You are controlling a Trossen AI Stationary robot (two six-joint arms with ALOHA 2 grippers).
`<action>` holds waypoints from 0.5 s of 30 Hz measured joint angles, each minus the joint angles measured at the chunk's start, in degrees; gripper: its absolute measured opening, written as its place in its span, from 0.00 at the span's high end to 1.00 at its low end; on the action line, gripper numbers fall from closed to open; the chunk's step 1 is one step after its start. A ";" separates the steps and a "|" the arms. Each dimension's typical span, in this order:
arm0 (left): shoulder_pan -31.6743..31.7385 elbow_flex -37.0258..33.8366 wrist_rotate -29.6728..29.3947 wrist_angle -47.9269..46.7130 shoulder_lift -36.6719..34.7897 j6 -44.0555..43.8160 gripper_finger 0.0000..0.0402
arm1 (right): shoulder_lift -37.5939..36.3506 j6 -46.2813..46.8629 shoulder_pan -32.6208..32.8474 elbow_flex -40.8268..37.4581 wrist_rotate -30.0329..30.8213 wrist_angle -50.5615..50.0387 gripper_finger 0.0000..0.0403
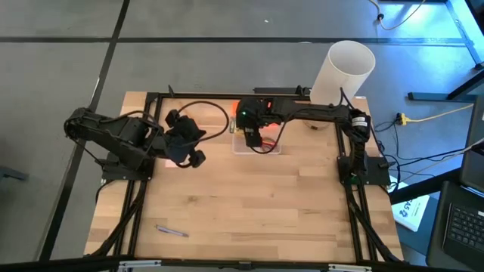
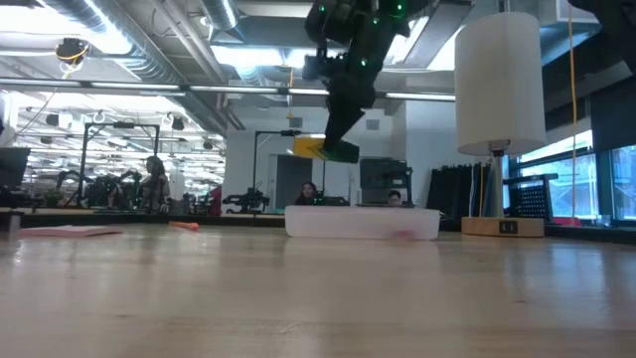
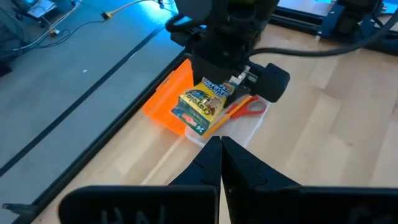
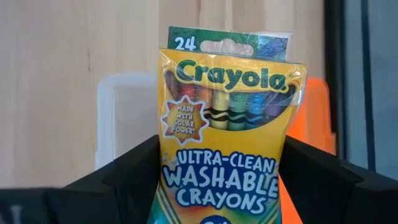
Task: Pack school essentials
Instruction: Put the yellow crayon box into the orange supply box
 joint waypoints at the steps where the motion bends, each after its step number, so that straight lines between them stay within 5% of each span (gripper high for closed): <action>1: 0.20 0.00 0.05 -0.01 0.00 0.00 1.00 | 0.02 0.12 -0.15 -0.73 0.02 -0.09 0.26; 15: 1.67 0.00 0.09 0.00 0.00 0.06 1.00 | 0.09 -2.08 -0.17 -10.52 -3.51 6.07 0.26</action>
